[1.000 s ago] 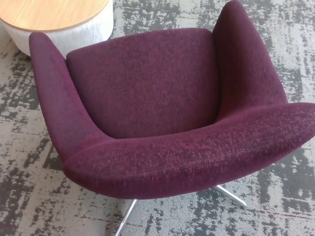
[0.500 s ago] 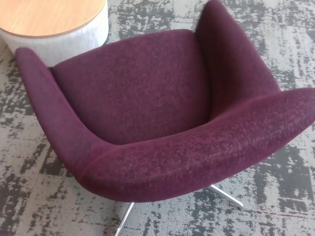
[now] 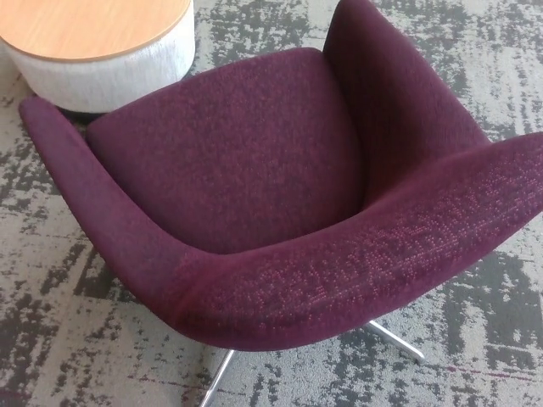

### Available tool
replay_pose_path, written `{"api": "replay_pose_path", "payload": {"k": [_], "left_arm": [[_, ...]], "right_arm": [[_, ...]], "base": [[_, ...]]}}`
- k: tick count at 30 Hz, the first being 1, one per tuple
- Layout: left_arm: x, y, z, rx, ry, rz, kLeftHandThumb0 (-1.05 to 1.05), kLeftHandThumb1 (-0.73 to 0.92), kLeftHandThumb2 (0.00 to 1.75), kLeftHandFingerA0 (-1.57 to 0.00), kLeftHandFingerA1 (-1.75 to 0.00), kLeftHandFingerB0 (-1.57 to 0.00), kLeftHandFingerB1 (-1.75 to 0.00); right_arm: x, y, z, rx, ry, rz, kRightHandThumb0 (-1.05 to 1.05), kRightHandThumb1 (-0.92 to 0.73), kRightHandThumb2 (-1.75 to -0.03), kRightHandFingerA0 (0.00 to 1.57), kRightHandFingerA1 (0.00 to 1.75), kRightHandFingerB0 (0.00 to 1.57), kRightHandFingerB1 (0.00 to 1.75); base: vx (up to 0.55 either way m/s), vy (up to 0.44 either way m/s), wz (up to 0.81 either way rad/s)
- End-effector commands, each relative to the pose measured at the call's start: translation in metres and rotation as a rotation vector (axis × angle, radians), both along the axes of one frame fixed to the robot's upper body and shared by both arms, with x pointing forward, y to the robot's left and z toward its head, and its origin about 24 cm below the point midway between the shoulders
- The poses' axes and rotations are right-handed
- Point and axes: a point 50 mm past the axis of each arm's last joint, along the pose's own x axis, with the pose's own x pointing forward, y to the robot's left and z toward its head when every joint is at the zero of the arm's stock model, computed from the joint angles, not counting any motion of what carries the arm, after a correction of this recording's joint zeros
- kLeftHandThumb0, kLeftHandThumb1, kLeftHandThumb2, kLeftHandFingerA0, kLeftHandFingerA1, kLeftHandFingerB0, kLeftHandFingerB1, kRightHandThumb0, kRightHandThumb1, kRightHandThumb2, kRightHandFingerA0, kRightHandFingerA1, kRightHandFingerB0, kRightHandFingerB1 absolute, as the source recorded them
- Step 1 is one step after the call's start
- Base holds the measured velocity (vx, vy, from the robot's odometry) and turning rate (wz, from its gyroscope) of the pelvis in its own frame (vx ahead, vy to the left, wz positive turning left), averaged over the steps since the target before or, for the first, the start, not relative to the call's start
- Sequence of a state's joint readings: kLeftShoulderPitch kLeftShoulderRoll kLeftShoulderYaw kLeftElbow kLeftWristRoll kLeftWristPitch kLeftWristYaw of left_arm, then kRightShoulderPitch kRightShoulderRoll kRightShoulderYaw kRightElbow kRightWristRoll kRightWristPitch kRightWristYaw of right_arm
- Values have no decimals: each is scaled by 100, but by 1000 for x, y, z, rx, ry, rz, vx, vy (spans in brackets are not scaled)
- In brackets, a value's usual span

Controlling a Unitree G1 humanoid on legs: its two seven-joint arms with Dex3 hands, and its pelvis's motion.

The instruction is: The robot walks towards a chair and uses its right hand to push it from the side in an anticlockwise direction to rotate it

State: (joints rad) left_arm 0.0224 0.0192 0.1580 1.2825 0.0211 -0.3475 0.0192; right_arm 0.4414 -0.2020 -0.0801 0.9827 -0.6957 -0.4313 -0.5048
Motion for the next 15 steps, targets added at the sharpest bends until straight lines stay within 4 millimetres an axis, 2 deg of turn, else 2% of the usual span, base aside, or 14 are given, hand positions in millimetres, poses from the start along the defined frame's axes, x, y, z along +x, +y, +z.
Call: {"api": "replay_pose_path", "payload": {"k": [1,2,4,5,6,7,8,9,11,12,13,14,15], "left_arm": [[-1,-3,-2,75,49,-55,-105,32,110,-68,-174,-29,-130],[-1,-8,-3,87,52,-106,-105,37,103,-42,-168,-27,-134],[-1,-8,-2,115,52,-168,-105,42,102,-39,-161,-29,-137],[-3,-10,-4,121,66,-150,-105,35,107,-59,-167,-32,-141],[-3,-10,-4,130,69,-157,-105,36,109,-39,-170,-33,-147],[-3,-10,-4,142,70,-170,-105,36,109,-39,-170,-33,-147],[-4,-11,-4,140,83,-170,-105,36,107,-25,-152,-29,-141],[-6,-13,-6,137,102,-169,-105,36,109,-41,-163,-31,-140],[-7,-15,-7,129,108,-142,-105,31,112,-40,-156,-32,-136],[-7,-15,-7,122,112,-134,-105,31,111,-31,-149,-30,-134],[-6,-16,-7,119,114,-138,-105,31,111,-31,-149,-30,-134],[-7,-16,-7,110,114,-132,-105,28,125,-11,-102,-29,-105],[-8,-16,-7,98,113,-123,-105,28,125,-11,-102,-29,-105]], "right_arm": [[-13,5,-10,233,40,-228,-56,-58,-87,53,70,13,42],[-19,9,-12,271,55,-282,-48,-72,-61,61,65,18,27],[-18,9,-12,277,57,-269,-51,-71,-62,56,64,18,28],[-16,8,-12,304,52,-287,-55,-70,-62,47,53,19,28],[-15,8,-12,309,46,-282,-57,-72,-61,43,52,20,30],[-13,8,-11,315,38,-272,-57,-72,-61,43,52,20,30],[-12,8,-11,317,35,-272,-55,-72,-61,42,51,22,31],[-12,8,-11,326,29,-283,-57,-73,-62,44,52,22,31],[-15,8,-9,347,22,-306,-57,-72,-62,45,52,21,30],[-16,9,-9,362,19,-325,-58,-71,-61,51,51,22,30],[-17,9,-10,375,18,-346,-58,-71,-61,51,51,22,30],[-19,9,-9,378,17,-347,-60,-71,-62,47,50,23,30],[-21,9,-9,379,16,-342,-60,-71,-62,47,50,23,30]], "base": [[0,0,0],[0,0,0],[0,0,0],[0,0,0],[0,0,0],[0,0,0],[0,0,0],[0,0,0],[0,0,0],[0,0,0],[0,0,0],[0,0,0],[0,0,0]]}}
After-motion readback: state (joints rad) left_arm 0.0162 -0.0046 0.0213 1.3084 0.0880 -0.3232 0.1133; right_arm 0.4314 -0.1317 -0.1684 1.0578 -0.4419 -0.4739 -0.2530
